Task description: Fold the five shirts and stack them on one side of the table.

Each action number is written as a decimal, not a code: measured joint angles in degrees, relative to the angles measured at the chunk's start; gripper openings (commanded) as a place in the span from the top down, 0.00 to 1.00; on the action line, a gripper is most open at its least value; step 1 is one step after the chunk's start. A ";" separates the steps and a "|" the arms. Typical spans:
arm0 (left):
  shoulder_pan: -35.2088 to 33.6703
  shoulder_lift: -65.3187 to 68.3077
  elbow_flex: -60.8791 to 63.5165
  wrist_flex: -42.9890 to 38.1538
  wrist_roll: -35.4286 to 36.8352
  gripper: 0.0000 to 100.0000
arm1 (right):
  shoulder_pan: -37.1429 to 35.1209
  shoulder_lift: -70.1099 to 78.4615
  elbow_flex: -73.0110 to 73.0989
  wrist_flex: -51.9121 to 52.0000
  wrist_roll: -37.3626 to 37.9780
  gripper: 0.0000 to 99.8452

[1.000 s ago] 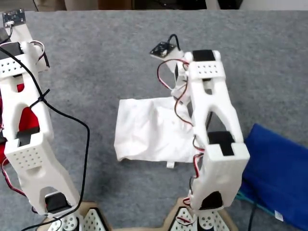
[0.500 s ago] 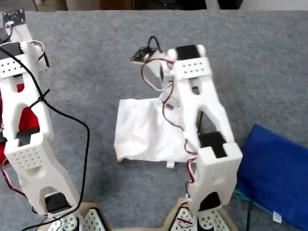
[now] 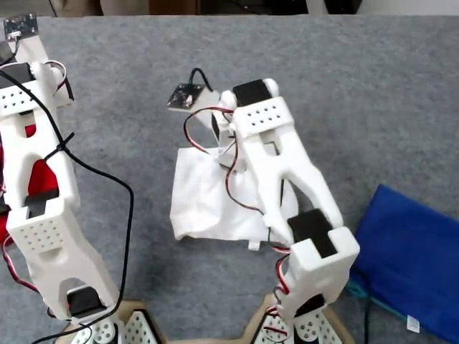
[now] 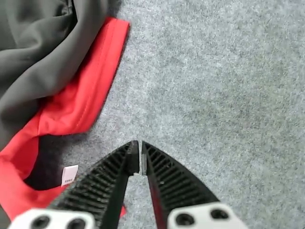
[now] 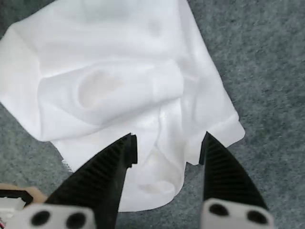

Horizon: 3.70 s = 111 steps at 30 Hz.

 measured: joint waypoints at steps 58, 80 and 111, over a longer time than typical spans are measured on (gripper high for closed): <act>0.00 0.00 0.00 0.00 -1.05 0.97 | 5.80 -4.57 0.79 9.67 -23.74 1.00; 0.00 0.00 0.00 0.00 -1.05 0.97 | 14.86 -37.36 33.76 6.59 -10.11 0.84; -0.53 0.00 0.00 0.00 -1.05 0.97 | 12.31 4.48 4.13 -1.85 -7.56 0.84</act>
